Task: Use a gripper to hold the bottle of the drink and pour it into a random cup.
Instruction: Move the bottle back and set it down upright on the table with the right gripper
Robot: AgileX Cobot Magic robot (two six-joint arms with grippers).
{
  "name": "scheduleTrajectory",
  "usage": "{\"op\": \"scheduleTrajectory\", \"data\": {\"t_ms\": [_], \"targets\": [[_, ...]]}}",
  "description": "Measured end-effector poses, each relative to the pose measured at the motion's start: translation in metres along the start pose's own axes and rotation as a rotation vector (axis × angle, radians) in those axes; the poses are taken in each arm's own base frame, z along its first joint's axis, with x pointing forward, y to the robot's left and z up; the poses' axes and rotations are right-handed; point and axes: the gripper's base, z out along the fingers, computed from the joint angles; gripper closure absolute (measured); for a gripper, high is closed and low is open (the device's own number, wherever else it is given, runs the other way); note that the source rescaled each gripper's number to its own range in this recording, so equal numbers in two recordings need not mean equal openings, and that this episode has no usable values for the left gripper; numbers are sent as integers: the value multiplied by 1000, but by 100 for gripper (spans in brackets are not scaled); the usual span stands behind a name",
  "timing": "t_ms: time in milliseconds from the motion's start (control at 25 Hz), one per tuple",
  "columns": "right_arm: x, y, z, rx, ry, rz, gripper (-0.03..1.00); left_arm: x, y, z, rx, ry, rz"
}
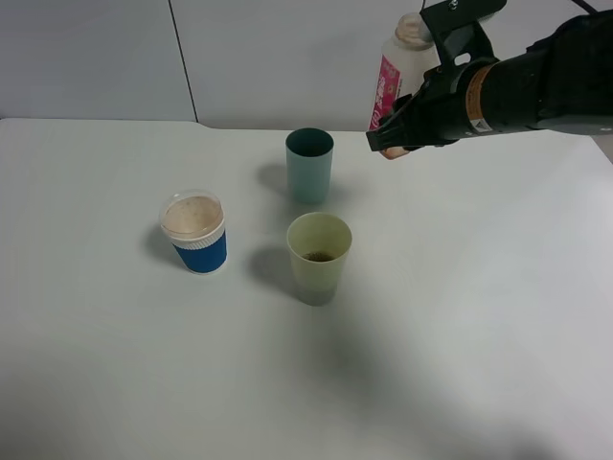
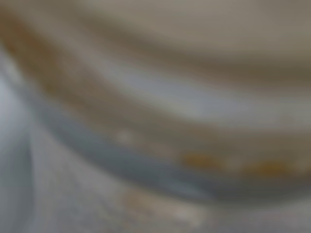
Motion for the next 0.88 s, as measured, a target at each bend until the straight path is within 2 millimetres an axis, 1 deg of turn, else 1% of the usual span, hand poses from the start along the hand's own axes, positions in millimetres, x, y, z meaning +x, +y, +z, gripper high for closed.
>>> {"op": "scheduleTrajectory", "data": {"t_ms": [240,320,600,680,880], "targets": [[-1,-24,-1,-12,-63,72,97,0,0,0,0,0,0],[4,-29,-1,-18,-83,91,97,0,0,0,0,0,0],[35,-31,-1,31,-126,44,97,0,0,0,0,0,0],[42,-32,2,56,-135,39,97,0,0,0,0,0,0],[59,-33,15,84,-136,97,97,0,0,0,0,0,0]]}}
